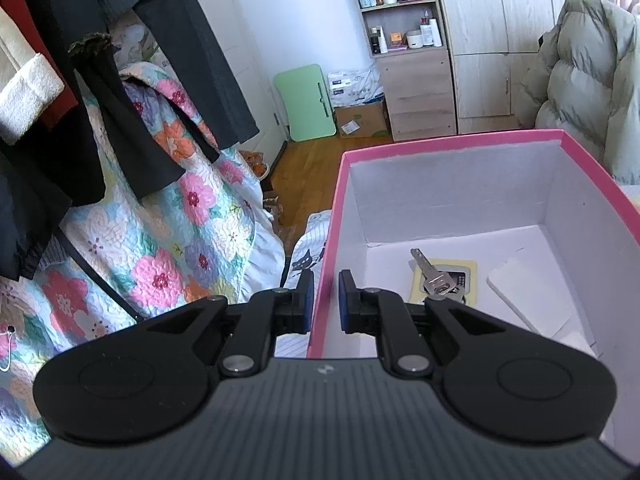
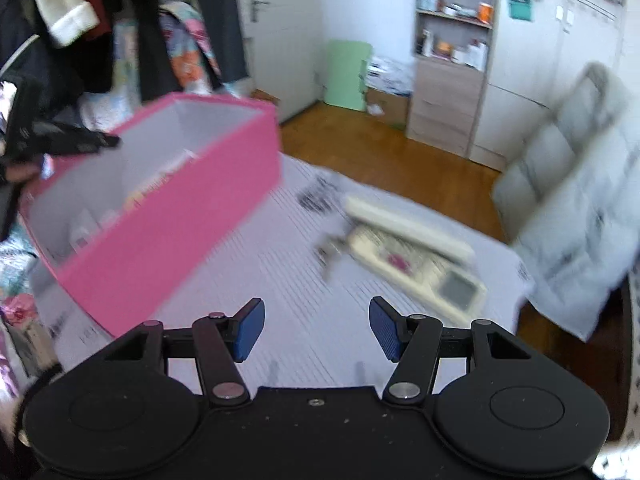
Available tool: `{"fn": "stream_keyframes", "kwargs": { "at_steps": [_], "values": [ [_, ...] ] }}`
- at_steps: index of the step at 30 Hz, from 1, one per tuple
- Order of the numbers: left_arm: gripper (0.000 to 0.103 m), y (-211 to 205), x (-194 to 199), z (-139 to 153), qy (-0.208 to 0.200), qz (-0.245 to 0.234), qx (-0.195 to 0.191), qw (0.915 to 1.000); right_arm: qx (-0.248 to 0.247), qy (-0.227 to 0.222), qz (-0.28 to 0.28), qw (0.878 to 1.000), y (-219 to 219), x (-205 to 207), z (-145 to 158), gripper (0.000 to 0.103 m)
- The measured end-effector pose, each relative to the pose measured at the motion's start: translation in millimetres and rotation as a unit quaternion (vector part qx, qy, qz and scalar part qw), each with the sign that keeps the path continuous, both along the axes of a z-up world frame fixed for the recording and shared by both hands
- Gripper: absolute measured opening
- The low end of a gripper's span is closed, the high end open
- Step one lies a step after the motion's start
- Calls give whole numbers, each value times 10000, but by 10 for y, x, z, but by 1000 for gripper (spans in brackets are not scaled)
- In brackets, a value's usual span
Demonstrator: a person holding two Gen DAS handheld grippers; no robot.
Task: Organize rigid objects
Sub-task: 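Return the right tool to the bed and grasp the small white plug, then carry the white plug into the pink box and release it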
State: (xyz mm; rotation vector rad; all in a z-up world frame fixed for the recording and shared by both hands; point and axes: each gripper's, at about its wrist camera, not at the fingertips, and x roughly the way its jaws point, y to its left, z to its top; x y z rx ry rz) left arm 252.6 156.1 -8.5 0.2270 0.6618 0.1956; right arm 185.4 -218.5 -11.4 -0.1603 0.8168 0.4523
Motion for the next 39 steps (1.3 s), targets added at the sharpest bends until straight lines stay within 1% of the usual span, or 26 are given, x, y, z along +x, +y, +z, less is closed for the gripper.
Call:
{"fn": "stream_keyframes", "kwargs": {
  "at_steps": [2,5,9,14,16,19,22,23,24,27,30,33,36,39],
  "values": [
    [11,-15,-16,5,-56,-2,24,10000,-42,30,-113,9999,-151,-47,-125,63],
    [11,-50,-34,3,-72,-36,150,9999,40,155,-258,9995,-346,-36,-295,63],
    [11,-87,-30,-1,-48,-33,308,9995,-91,264,-468,9985,-471,10,-494,63],
    [11,-171,-30,-6,-44,-86,522,9986,25,517,-339,9981,-541,48,-679,63],
    [11,-169,-31,-3,-48,-82,496,9987,-49,513,-292,9982,-518,29,-734,63],
    [11,-135,-23,15,-75,-72,357,9993,-177,272,-350,9989,-464,-22,-741,64],
    [11,-124,-8,6,-28,-44,337,9994,-148,290,-381,9987,-467,2,-752,65],
    [11,-128,-10,5,-28,-49,346,9994,-143,291,-373,9988,-466,0,-753,57],
    [11,-122,-13,6,-31,-53,352,9994,-107,278,-346,9990,-464,-10,-746,50],
    [11,-106,-4,14,-42,-50,360,9993,19,216,-460,9987,-442,-42,-697,49],
    [11,-95,-17,12,-55,-40,333,9994,84,-10,-458,9989,-357,-87,-605,49],
    [11,-96,-30,5,-73,-38,398,9992,268,-215,-388,9987,-241,-102,-437,49],
    [11,-115,-34,2,-67,-53,455,9989,496,-477,-127,9975,-50,-102,-184,49],
    [11,-113,-47,1,-91,-51,435,9990,908,-639,326,9933,204,-94,119,49]
  ]
}}
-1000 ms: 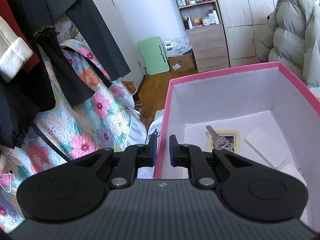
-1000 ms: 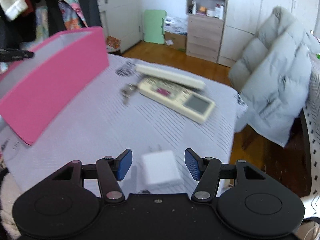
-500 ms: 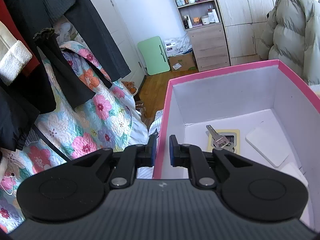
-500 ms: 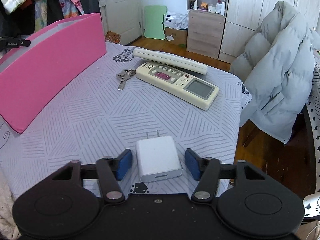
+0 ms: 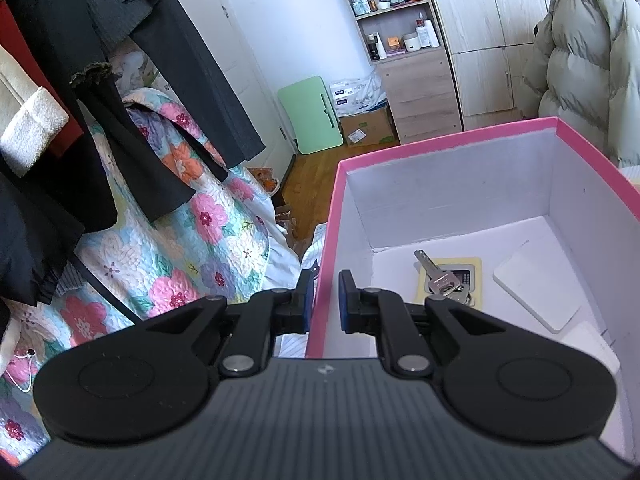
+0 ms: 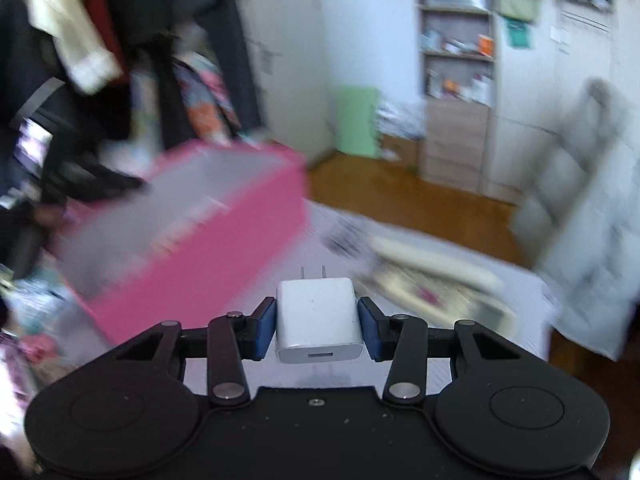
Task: Organize rigid objects
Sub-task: 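Carry the white plug into the pink box and release it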
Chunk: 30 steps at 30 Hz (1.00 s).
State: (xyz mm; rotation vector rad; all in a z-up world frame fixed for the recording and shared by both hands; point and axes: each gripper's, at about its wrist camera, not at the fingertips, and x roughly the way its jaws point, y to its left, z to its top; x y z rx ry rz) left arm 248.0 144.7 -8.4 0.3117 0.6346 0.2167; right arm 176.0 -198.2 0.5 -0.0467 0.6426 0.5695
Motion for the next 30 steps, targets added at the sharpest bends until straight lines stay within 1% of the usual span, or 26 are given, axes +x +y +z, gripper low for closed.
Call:
{"fn": "stream_keyframes", "kwargs": {
  "at_steps": [3,5,6,8,10,12,18,22,25,26,27,29,30],
  "values": [
    [11,-5,1,-3,1,23,17,10000,302,-140,566,9978,331,59,284,50],
    [11,-16,5,-2,9,21,58,10000,441,7,874,9952,580,169,413,50],
    [11,-18,6,-3,10,23,70,10000,429,79,1018,9939,719,236,455,50],
    [11,-23,7,-4,12,25,81,10000,179,155,1219,9923,1037,368,487,50],
    [11,-25,6,-5,13,18,79,10000,-139,309,1313,9908,1339,530,454,50],
    [11,-25,6,-6,16,20,81,10000,-288,630,1391,9879,1579,728,367,50],
    [11,-14,11,-10,37,15,21,10000,-786,1312,1487,9770,2106,1108,-2,49],
    [11,13,11,0,11,21,-85,10000,-1060,1587,1437,9711,2271,1243,-202,49],
    [11,42,15,5,-4,5,-181,9998,-1058,1809,1312,9689,2316,1313,-309,50],
    [11,45,18,5,-1,1,-190,9998,-1058,1851,1249,9690,2312,1322,-339,51],
    [11,48,22,5,3,-7,-198,9998,-1084,1835,1176,9699,2310,1320,-353,57],
    [11,51,16,4,7,-25,-189,9998,-1015,1669,998,9756,2265,1280,-310,58],
    [11,48,15,2,12,-27,-172,9998,-904,1590,965,9784,2220,1246,-262,58]
  ]
}}
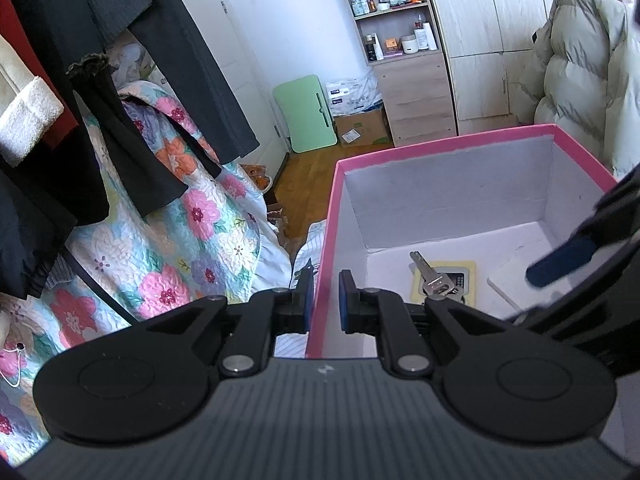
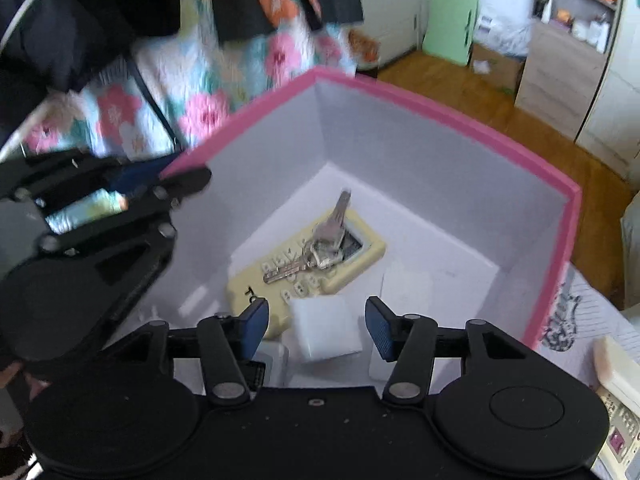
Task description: Organize rigid objects
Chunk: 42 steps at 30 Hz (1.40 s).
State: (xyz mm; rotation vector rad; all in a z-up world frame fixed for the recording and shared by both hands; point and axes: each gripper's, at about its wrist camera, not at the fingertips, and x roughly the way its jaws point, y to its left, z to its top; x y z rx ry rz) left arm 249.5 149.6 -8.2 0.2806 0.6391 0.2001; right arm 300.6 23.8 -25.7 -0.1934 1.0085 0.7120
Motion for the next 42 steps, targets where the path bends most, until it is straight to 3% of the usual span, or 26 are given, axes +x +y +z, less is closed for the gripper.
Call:
{"fn": "stream_keyframes", "kwargs": {
  "at_steps": [4,9,12,20,25,34,38,42],
  "values": [
    [11,7,13,1,49,14,-33,10000,570,-340,-485,9966,-329,-224,317,59],
    [12,23,78,-20,275,92,-79,9995,875,-827,-1051,9871,-872,-616,656,61],
    [19,32,106,-17,426,40,-209,9989,982,-965,-1474,9795,-1227,-768,723,62],
    [19,153,187,42,737,-47,-679,9950,957,-619,-2854,9516,-1932,-877,273,62],
    [19,255,184,72,810,-68,-1058,9911,1031,-519,-3358,9348,-2123,-872,-67,62],
    [12,370,107,61,473,125,-1428,9885,860,-1168,-3316,9322,-2066,-917,-212,66],
    [12,397,98,60,398,146,-1534,9873,565,-1497,-3073,9381,-2123,-820,-247,71],
    [12,387,89,47,347,140,-1490,9881,579,-1411,-2870,9457,-2323,-557,-328,77]
  ]
}}
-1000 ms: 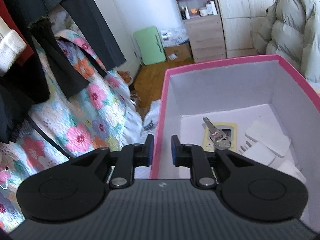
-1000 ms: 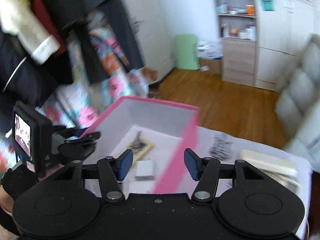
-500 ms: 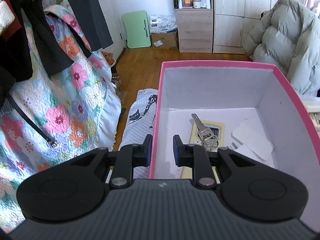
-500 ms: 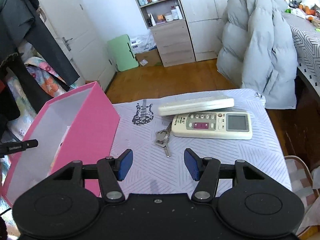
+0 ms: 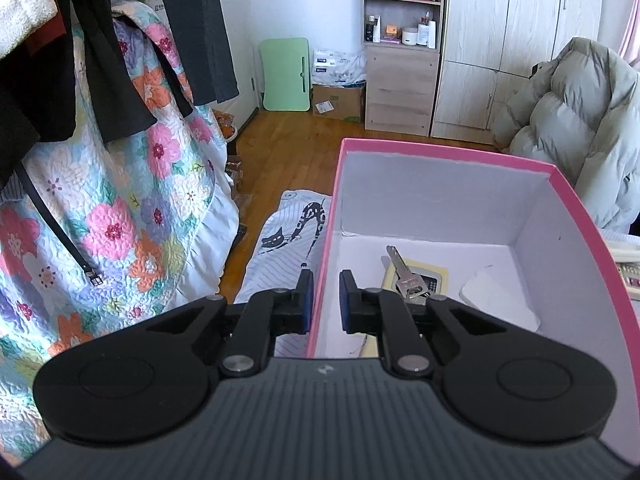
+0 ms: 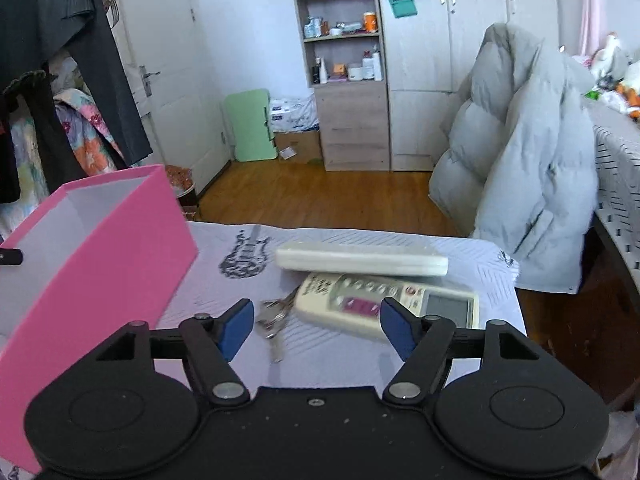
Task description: Organize rigid objects
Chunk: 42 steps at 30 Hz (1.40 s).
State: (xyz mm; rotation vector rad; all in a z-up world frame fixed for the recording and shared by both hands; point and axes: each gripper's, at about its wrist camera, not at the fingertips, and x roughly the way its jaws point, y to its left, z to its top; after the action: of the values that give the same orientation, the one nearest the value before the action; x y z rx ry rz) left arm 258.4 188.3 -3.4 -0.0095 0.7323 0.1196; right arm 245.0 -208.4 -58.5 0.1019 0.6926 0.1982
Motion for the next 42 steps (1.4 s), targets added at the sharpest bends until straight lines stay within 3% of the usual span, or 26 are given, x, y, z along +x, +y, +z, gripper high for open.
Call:
{"fn": "stream_keyframes", "kwargs": {
  "at_steps": [3,6,10,13,16,21,26,32,35,38,42],
  "values": [
    [12,-21,9,-1,-44,3,72,10000,-27,488,527,9974,-162,262,-103,82],
    [12,-30,3,-8,-61,12,94,9999,-650,308,505,9961,-195,308,-101,83],
    [12,-62,-2,-18,-74,19,155,9999,-711,586,1037,9903,-300,413,-136,84],
    [12,-76,-18,-19,-77,2,194,9998,-1264,390,1322,9824,-289,454,-139,84],
    [13,-77,-19,-18,-75,1,180,9998,-1503,684,1479,9751,-303,606,-165,89],
    [13,-85,-16,-16,-75,-4,180,9998,-1447,910,1744,9697,-349,744,-273,94],
    [13,-92,-19,-2,-69,-30,176,9998,-1024,1100,1567,9761,-334,619,-235,94],
    [14,-69,-5,9,-73,-53,165,9998,-971,1512,2008,9630,-114,196,-179,61],
    [14,-60,-1,8,-73,-45,152,9998,-1023,1602,2111,9588,9,68,-151,63],
    [14,-60,2,9,-71,-48,169,9998,-1341,1477,2229,9542,161,18,-166,73],
    [14,-62,1,5,-69,-47,189,9998,-1105,1299,1882,9672,198,159,-187,78]
  ]
}}
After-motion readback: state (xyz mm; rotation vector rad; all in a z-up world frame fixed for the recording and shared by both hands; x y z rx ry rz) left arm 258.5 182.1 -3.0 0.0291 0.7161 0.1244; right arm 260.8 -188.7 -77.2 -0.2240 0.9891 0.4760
